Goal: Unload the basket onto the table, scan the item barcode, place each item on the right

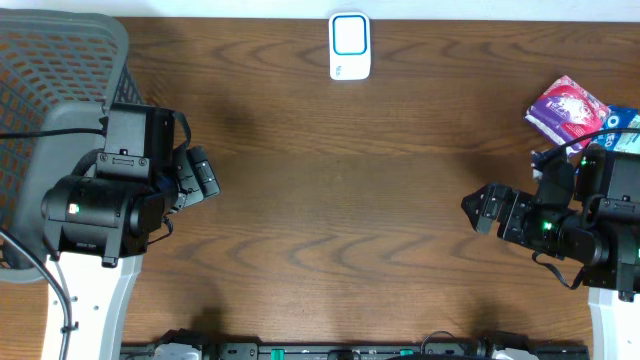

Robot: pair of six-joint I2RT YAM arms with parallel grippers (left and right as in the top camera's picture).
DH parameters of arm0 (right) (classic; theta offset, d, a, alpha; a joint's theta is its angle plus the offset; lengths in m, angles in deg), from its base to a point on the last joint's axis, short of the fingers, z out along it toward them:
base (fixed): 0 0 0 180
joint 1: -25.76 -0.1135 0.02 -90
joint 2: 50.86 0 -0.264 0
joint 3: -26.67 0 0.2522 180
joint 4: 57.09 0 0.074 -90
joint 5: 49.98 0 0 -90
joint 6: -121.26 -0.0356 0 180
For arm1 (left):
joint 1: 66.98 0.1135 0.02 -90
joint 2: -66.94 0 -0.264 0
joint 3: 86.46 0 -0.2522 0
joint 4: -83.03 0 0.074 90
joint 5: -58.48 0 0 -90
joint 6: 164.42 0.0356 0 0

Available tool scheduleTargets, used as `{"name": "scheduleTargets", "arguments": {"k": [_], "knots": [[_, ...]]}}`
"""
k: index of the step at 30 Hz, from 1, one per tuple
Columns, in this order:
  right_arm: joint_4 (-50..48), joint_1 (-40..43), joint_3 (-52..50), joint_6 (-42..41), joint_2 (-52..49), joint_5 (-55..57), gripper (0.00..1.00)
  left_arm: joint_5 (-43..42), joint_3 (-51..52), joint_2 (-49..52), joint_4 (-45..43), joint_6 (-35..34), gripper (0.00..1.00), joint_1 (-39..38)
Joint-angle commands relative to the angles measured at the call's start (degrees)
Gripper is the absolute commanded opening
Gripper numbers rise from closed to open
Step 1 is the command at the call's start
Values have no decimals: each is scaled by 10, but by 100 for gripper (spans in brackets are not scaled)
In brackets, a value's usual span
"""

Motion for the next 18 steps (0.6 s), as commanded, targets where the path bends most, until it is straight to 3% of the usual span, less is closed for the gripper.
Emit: {"name": "scheduleTargets", "arguments": {"k": [1, 7, 14, 18], "knots": [[0, -6, -5, 8, 0, 1, 99, 6, -5, 1, 2, 3, 98, 3], [-45, -26, -47, 65, 4, -8, 99, 6, -5, 1, 2, 3, 98, 3], [-243, -72, -212, 196, 101, -125, 99, 6, -5, 1, 2, 3, 98, 3], [-344, -87, -315, 201, 198, -145, 99, 6, -5, 1, 2, 3, 98, 3]]}}
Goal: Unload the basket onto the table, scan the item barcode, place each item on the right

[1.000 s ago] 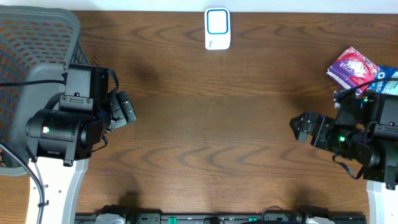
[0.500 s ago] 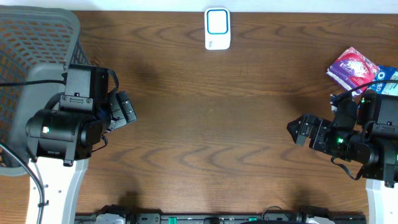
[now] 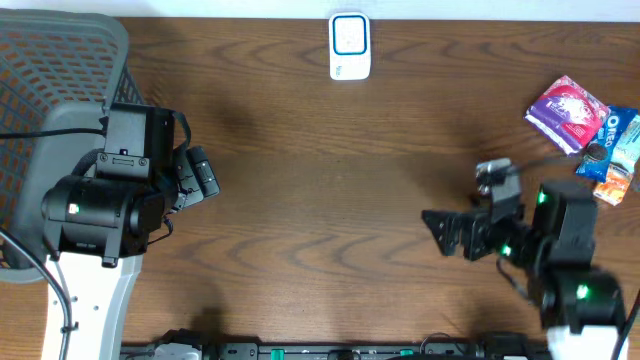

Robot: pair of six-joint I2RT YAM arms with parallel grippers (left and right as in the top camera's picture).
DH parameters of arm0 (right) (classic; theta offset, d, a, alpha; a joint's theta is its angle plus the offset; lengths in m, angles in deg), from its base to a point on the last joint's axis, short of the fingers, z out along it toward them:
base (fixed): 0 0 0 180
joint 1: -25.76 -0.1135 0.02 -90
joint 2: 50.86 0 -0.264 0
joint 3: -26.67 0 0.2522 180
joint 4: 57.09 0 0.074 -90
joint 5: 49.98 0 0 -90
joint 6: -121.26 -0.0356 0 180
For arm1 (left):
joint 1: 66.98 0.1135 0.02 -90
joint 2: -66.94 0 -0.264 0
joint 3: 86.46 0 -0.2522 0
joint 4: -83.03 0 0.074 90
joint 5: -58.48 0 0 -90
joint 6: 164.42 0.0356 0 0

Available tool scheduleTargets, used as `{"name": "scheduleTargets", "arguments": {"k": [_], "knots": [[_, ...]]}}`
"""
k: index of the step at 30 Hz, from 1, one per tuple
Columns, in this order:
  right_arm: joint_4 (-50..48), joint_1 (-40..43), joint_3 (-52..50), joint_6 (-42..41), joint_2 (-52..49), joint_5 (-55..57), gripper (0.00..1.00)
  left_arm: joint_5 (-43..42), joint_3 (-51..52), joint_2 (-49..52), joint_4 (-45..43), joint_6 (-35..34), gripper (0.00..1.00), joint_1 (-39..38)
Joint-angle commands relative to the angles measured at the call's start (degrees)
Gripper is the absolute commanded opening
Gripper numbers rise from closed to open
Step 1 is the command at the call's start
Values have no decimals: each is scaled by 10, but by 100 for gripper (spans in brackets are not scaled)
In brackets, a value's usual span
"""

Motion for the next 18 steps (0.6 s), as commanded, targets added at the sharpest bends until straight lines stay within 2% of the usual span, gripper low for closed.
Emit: {"name": "scheduleTargets", "arguments": {"k": [1, 11, 18], "knots": [[-55, -14, -80, 42, 92, -48, 99, 6, -5, 0, 2, 3, 98, 3], [-255, -33, -260, 42, 329, -34, 99, 6, -5, 0, 2, 3, 98, 3], [-362, -43, -341, 42, 400, -6, 99, 6, -5, 0, 2, 3, 98, 3]]}}
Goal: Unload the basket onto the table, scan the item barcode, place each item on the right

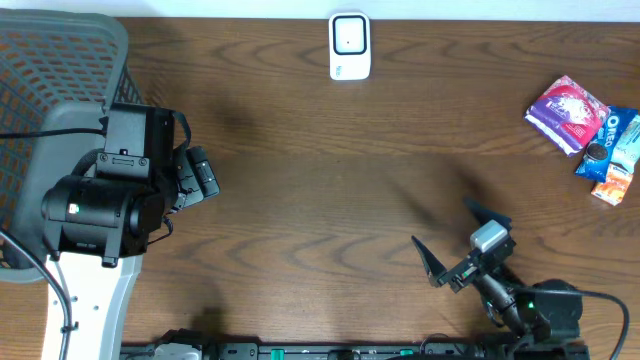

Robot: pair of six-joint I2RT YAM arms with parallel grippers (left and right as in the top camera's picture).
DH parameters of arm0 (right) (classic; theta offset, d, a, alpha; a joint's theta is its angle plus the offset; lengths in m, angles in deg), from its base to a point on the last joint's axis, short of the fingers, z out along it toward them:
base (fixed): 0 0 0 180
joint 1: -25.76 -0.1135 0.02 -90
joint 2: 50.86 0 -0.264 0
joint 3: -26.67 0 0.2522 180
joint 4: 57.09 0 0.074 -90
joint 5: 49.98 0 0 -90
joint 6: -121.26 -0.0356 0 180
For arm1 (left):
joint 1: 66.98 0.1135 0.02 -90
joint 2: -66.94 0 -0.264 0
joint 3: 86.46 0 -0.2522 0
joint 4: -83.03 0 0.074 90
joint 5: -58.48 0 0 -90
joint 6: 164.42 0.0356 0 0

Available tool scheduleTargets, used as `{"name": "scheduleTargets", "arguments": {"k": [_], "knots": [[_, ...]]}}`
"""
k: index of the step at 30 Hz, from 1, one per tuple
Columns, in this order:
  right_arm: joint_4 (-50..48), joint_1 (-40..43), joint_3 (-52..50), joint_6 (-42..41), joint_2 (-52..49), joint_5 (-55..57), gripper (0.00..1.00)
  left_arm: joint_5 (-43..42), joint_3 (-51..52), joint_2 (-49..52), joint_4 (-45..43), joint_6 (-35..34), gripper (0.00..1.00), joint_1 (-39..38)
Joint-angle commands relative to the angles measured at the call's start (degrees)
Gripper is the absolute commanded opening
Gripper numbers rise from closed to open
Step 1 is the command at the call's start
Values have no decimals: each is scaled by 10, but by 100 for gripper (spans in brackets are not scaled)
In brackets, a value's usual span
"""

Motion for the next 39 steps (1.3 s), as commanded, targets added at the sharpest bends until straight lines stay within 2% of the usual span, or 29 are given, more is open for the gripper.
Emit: {"name": "scheduleTargets", "arguments": {"k": [1, 7, 13, 18, 22, 29, 39], "knots": [[-29, -18, -37, 3, 26, 38, 99, 6, -5, 1, 2, 3, 98, 3], [-102, -32, -97, 3, 70, 84, 99, 6, -5, 1, 2, 3, 98, 3], [-174, -24, -134, 3, 69, 133, 99, 6, -5, 1, 2, 3, 98, 3], [-148, 9, -133, 3, 69, 153, 99, 6, -5, 1, 2, 3, 98, 3], [-82, 37, -133, 0, 69, 187, 99, 6, -5, 1, 2, 3, 98, 3], [-84, 72, -133, -7, 69, 187, 99, 6, -5, 1, 2, 3, 98, 3], [-77, 72, -132, -108, 69, 249, 99, 6, -5, 1, 2, 3, 98, 3]]}}
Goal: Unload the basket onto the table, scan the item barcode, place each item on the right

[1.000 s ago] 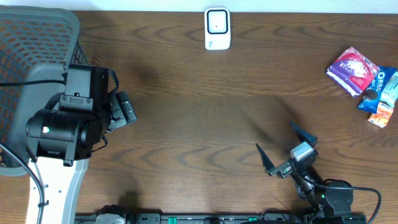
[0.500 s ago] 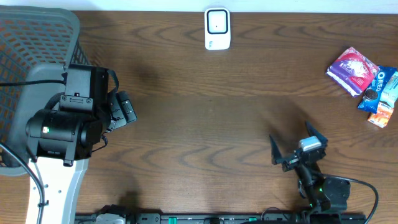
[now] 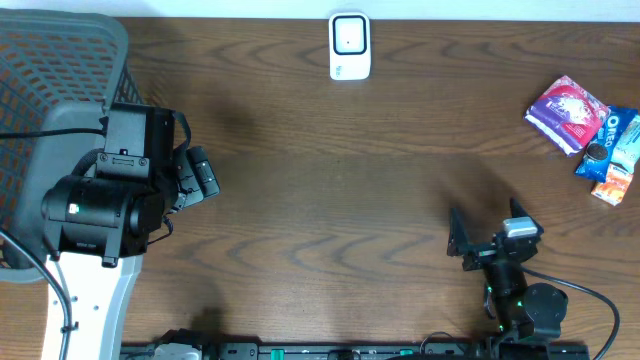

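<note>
The white barcode scanner (image 3: 350,45) lies at the far edge of the table, in the middle. The items are a small heap at the far right: a purple packet (image 3: 566,112), a blue Oreo packet (image 3: 612,130) and an orange packet (image 3: 610,186). My right gripper (image 3: 487,224) is open and holds nothing. It sits low near the front right, well short of the packets. My left gripper (image 3: 200,175) rests at the left with its fingers together, far from scanner and packets.
A grey mesh basket (image 3: 60,60) fills the far left corner, partly under my left arm. The wooden table (image 3: 330,200) stretches between the two arms. A cable runs from the right arm's base at the front edge.
My right gripper has shifted a little to the right and further back, and its fingers stand less wide apart. The left arm, scanner and packets have not moved.
My right arm first sat at the right edge next to the packets, covering some of them, gripper pointing left. Then it had swung left and forward, uncovering them. Later it stood low at the front with fingers wide apart, and now a little further right. Nothing was picked up.
</note>
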Robot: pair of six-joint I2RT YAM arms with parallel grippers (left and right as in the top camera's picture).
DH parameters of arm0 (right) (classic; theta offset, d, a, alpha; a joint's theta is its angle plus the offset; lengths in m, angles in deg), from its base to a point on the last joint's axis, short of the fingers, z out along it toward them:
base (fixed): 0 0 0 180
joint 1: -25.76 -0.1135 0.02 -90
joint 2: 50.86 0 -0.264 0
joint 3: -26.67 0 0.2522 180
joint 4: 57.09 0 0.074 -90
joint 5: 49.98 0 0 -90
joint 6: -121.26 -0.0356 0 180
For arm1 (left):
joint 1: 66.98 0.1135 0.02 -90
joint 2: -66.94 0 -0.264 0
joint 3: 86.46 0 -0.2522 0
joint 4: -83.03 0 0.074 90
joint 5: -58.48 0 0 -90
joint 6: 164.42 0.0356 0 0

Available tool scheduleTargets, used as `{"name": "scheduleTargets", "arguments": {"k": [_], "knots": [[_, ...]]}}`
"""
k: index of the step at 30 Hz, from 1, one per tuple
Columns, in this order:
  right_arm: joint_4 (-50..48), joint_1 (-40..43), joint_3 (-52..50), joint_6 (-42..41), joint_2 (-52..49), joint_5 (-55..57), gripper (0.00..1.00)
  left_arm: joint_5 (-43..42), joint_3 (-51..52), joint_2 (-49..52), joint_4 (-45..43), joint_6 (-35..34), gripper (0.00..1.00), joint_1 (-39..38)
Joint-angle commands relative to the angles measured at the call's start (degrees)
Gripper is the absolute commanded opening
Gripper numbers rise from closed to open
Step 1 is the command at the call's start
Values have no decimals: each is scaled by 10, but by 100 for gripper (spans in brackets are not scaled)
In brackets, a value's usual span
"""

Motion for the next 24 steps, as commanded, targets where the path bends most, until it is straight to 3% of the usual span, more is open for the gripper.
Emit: {"name": "scheduleTargets", "arguments": {"k": [1, 24], "knots": [[7, 4, -1, -40, 4, 39, 99, 6, -5, 0, 2, 3, 98, 3], [11, -49, -1, 3, 4, 76, 99, 6, -5, 0, 2, 3, 98, 3]]}}
